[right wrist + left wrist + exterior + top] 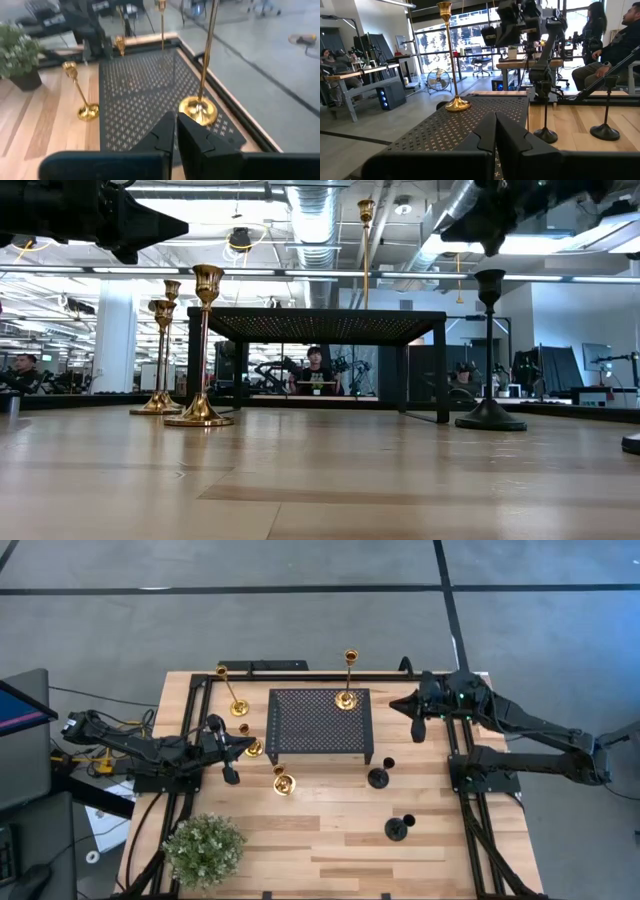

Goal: Pick & Place candle stick holders
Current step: Put the golden candle holder on the shelf

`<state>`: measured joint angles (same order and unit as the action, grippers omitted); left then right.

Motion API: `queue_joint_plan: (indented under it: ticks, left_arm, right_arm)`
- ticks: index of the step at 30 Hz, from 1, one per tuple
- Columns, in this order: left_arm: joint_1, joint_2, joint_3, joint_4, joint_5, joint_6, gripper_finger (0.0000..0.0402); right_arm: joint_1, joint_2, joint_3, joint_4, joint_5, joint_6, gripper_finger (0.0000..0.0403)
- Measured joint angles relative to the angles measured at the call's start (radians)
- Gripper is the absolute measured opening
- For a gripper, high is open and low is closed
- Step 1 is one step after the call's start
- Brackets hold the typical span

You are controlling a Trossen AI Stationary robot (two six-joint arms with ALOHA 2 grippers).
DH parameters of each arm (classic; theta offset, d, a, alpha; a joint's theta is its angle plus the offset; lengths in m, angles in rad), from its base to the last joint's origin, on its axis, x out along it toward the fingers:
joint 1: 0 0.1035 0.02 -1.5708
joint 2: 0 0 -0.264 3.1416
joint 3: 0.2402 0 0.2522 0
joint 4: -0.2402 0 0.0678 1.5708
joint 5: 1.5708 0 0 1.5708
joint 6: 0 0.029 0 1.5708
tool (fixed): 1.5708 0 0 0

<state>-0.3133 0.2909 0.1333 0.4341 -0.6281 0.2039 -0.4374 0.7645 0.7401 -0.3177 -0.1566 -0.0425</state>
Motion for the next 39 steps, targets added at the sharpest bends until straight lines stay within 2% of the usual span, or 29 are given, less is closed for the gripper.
queue_joint_plan:
  ticks: [10,20,24,30,33,36,39]
  left_arm:
    - [0.000,0.000,0.000,0.000,0.000,0.000,0.0008]
    - [0.000,0.000,0.000,0.001,-0.019,0.031,0.0008]
    - [0.000,0.000,0.000,0.006,-0.155,0.132,0.0008]
    - [0.000,0.000,0.000,0.034,-0.536,0.152,0.0008]
    - [0.000,0.000,0.000,0.034,-0.672,0.157,0.0008]
    - [0.000,0.000,0.000,0.033,-0.738,0.159,0.0008]
    - [0.000,0.000,0.000,0.032,-0.746,0.159,0.0008]
  right_arm:
    - [-0.001,-0.105,-0.215,0.206,0.000,0.068,0.0001]
    - [0.007,-0.124,-0.402,0.440,0.000,0.089,0.0001]
    - [0.012,-0.124,-0.418,0.465,0.000,0.088,0.0001]
    - [0.012,-0.125,-0.418,0.479,0.000,0.088,0.0001]
    - [0.012,-0.125,-0.418,0.479,0.000,0.087,0.0000]
    - [0.011,-0.125,-0.418,0.479,0.000,0.085,0.0001]
    - [0.010,-0.125,-0.418,0.478,0.000,0.085,0.0000]
